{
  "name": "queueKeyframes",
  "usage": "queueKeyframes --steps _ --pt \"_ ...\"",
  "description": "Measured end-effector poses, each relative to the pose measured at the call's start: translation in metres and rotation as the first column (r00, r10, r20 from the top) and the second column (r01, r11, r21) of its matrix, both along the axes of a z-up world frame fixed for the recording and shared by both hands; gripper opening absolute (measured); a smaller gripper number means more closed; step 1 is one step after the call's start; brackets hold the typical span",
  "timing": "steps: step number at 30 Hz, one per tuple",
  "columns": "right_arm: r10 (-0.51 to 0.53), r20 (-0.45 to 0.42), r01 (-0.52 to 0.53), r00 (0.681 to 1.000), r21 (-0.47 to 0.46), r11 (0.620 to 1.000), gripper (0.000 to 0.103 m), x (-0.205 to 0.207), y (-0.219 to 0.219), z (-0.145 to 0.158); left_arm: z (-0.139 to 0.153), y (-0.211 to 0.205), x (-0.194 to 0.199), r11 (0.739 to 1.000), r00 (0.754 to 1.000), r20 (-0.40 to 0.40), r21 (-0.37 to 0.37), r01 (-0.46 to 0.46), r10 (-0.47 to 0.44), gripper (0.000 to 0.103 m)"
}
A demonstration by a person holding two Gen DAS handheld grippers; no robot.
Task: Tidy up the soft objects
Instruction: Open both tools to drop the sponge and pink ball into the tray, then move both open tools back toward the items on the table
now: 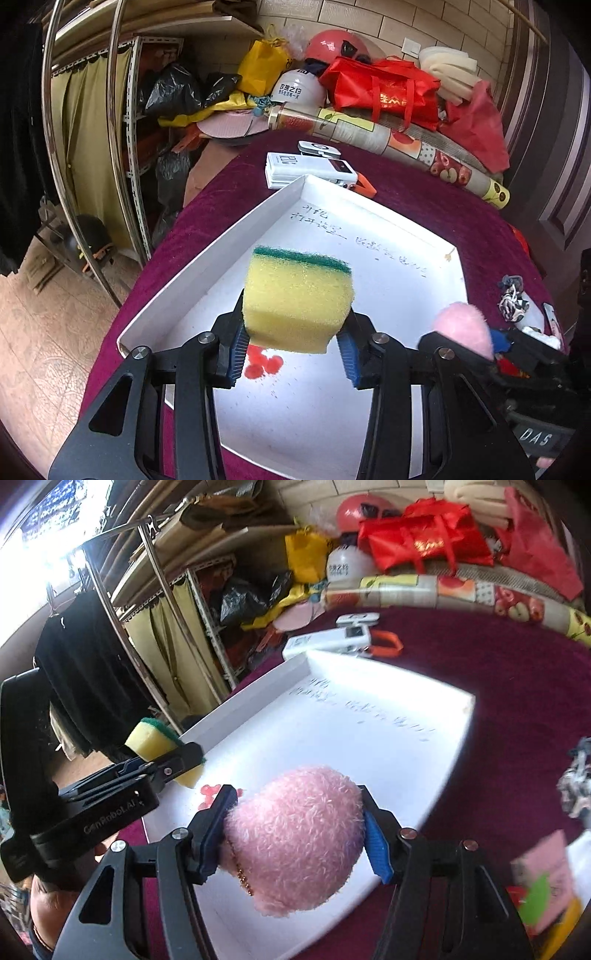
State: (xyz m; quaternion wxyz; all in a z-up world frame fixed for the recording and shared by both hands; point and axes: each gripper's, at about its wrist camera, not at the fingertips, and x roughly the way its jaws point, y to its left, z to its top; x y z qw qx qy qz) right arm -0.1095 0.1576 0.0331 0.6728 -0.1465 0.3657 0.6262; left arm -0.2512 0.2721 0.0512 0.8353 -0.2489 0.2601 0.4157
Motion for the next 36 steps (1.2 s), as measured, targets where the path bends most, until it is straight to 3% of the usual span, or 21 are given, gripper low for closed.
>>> queueKeyframes --steps 2,3,4,5,12,18,25,28,30,34,36 --pt "0.003 -0.025 -0.003 1.0 -0.001 1.0 0.07 0.001 0.004 -0.003 0.0 0.005 0.0 1.0 1.0 -0.001 0.003 -0.006 0.006 0.05" --pt "-0.001 -0.035 0.001 0.999 0.003 1.0 0.073 0.002 0.003 -0.004 0.0 0.006 0.0 1.0 1.0 -0.005 0.013 -0.024 0.024 0.073" --pt "-0.014 -0.029 0.015 0.999 0.015 1.0 0.083 0.003 0.001 -0.004 0.001 0.008 -0.002 0.999 0.999 -0.008 0.023 -0.044 0.044 0.1" --pt "-0.029 -0.016 0.03 0.999 0.03 0.999 0.084 0.0 0.001 -0.004 0.0 0.009 -0.004 0.997 0.997 -0.014 0.035 -0.07 0.071 0.103" --pt "-0.058 0.112 0.046 0.992 0.1 0.994 0.088 -0.007 -0.008 0.005 -0.004 0.015 -0.019 0.989 0.989 0.01 0.036 -0.145 0.145 0.103" --pt "-0.078 0.092 0.066 0.993 0.123 0.99 0.088 -0.002 -0.019 0.013 0.005 -0.001 -0.016 0.988 0.991 0.019 0.074 -0.133 0.132 0.103" --pt "-0.148 0.028 0.142 0.989 0.157 0.977 0.088 0.022 -0.051 0.034 0.018 -0.03 0.004 0.991 0.998 0.044 0.123 -0.052 0.047 0.103" --pt "-0.188 0.026 0.18 0.982 0.187 0.966 0.088 0.036 -0.075 0.047 0.025 -0.048 0.016 0.989 0.998 0.063 0.148 0.02 -0.029 0.103" --pt "-0.211 0.02 0.203 0.977 0.203 0.958 0.088 0.046 -0.091 0.053 0.03 -0.063 0.026 0.979 0.988 0.082 0.168 0.119 -0.134 0.103" --pt "-0.281 0.052 0.265 0.958 0.209 0.941 0.088 0.073 -0.13 0.057 0.034 -0.096 0.054 0.939 0.943 0.093 0.164 0.303 -0.321 0.103" --pt "-0.331 0.08 0.311 0.94 0.194 0.93 0.088 0.087 -0.152 0.053 0.031 -0.116 0.071 0.913 0.921 0.053 0.165 0.373 -0.386 0.103"
